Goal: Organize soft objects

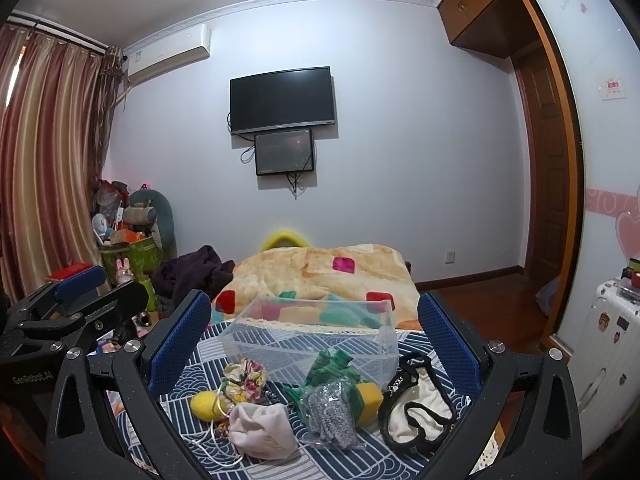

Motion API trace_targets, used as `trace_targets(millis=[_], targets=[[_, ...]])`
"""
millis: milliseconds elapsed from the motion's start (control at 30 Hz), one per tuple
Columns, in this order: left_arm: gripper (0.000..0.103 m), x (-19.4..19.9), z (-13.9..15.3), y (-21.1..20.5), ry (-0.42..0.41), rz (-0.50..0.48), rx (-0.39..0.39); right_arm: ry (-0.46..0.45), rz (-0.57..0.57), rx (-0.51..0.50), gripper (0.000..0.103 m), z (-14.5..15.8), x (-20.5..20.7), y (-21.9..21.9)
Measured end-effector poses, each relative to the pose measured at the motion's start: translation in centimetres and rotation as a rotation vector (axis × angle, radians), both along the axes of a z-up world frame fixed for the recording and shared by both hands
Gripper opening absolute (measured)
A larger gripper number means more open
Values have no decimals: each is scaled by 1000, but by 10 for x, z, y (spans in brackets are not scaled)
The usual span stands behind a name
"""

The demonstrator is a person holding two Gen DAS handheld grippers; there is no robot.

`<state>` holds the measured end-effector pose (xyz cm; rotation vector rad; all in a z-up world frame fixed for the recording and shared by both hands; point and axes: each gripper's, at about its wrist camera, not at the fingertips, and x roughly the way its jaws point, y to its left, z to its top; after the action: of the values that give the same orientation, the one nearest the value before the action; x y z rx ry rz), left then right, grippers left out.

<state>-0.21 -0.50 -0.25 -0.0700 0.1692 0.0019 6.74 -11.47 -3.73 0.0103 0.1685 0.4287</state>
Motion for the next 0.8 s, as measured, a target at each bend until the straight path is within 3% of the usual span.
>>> trace_targets(millis=[367,600,633,700,800], targets=[[103,9,-7,2,37,-21,-12,3,-14,9,103,-4,3,-3],[103,32,-32,14,113,38,2,68,-34,26,103,-19,23,-15],[102,35,-36,16,124,46,4,72,-48,25,103,-22,25,-17],[90,43,-46,21,155,67,6,90,-81,20,102,-29,32,-22],[86,57,-59,31,221,73,-20,126,-115,19,98,-39,43,-29]])
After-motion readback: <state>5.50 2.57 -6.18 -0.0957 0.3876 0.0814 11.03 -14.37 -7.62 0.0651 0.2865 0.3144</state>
